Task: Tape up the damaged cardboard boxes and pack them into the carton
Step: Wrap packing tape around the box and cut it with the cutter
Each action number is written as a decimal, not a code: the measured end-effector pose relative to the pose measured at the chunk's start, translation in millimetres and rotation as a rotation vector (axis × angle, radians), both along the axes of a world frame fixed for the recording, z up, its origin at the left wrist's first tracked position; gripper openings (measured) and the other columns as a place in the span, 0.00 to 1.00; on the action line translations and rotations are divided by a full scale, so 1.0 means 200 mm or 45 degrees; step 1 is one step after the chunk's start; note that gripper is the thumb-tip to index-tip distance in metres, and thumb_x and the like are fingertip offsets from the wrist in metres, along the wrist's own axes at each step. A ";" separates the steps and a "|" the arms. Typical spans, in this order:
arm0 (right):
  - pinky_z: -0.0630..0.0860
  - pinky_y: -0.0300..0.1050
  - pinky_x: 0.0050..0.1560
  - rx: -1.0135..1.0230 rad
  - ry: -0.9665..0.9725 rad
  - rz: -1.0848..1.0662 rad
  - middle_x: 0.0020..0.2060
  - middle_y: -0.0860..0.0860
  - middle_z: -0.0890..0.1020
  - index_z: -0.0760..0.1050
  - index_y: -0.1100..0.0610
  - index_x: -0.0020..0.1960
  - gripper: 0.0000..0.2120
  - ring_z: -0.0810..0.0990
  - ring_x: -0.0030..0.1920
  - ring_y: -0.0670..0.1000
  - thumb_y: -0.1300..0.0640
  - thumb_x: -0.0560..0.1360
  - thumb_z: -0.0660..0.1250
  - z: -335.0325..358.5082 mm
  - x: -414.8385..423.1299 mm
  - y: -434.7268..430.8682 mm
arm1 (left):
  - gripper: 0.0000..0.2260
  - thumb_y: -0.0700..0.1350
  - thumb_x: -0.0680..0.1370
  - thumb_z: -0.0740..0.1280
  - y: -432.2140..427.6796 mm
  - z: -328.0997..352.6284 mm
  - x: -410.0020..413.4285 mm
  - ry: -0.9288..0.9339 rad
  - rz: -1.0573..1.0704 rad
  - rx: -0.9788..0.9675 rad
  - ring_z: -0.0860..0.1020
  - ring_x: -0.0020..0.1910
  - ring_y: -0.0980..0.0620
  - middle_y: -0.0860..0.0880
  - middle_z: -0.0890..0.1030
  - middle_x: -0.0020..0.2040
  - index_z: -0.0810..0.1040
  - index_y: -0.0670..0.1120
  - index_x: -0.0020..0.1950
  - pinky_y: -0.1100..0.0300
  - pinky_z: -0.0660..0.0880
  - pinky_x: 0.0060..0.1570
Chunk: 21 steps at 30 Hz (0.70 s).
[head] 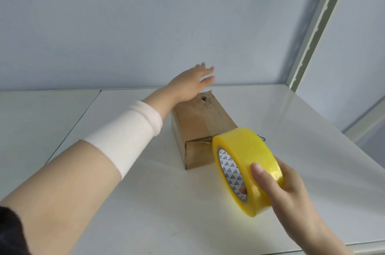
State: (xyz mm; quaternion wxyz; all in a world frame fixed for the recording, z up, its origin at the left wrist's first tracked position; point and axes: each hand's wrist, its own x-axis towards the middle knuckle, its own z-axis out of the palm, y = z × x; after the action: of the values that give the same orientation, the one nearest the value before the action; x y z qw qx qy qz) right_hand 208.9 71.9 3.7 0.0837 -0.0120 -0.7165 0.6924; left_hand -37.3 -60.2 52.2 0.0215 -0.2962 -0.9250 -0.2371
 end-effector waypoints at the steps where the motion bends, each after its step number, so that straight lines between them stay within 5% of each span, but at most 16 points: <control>1: 0.74 0.33 0.28 -0.004 -0.001 0.000 0.31 0.54 0.83 0.81 0.47 0.42 0.19 0.83 0.30 0.48 0.38 0.57 0.66 0.00 0.00 0.00 | 0.23 0.55 0.82 0.50 0.02 0.00 0.02 -0.028 -0.115 -0.079 0.46 0.77 0.52 0.48 0.49 0.78 0.55 0.50 0.77 0.53 0.48 0.73; 4: 0.76 0.35 0.30 0.007 0.006 0.009 0.34 0.56 0.83 0.80 0.45 0.43 0.18 0.83 0.31 0.50 0.37 0.58 0.66 -0.01 -0.01 -0.01 | 0.25 0.56 0.82 0.46 0.06 -0.08 0.05 -0.105 -0.197 -0.497 0.40 0.76 0.53 0.49 0.40 0.78 0.45 0.50 0.77 0.50 0.42 0.74; 14: 0.74 0.33 0.29 -0.111 0.001 0.035 0.29 0.53 0.82 0.81 0.47 0.40 0.17 0.82 0.29 0.47 0.38 0.58 0.67 -0.01 -0.04 -0.01 | 0.29 0.59 0.81 0.48 0.06 -0.10 0.06 0.002 -0.290 -0.517 0.38 0.75 0.55 0.48 0.41 0.78 0.44 0.49 0.77 0.50 0.36 0.72; 17: 0.76 0.36 0.31 -0.089 0.007 0.029 0.32 0.53 0.82 0.81 0.44 0.41 0.17 0.82 0.32 0.48 0.37 0.59 0.66 -0.01 -0.06 -0.01 | 0.27 0.58 0.81 0.47 0.09 -0.10 0.09 0.112 -0.365 -0.549 0.37 0.76 0.53 0.47 0.40 0.78 0.45 0.49 0.78 0.50 0.36 0.72; 21: 0.78 0.42 0.38 -0.058 0.003 0.035 0.39 0.59 0.82 0.80 0.42 0.44 0.20 0.81 0.36 0.50 0.33 0.57 0.68 -0.02 -0.08 0.00 | 0.25 0.56 0.82 0.46 0.07 -0.08 0.14 -0.019 -0.416 -0.527 0.36 0.75 0.56 0.49 0.40 0.78 0.46 0.51 0.77 0.53 0.34 0.72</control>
State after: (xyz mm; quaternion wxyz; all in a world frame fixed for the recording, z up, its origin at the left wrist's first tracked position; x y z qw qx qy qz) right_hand 193.6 72.6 -1.3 0.0749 -0.0032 -0.7006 0.7096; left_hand -8.4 -45.8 37.0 -0.0851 -0.4379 -0.8938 -0.0453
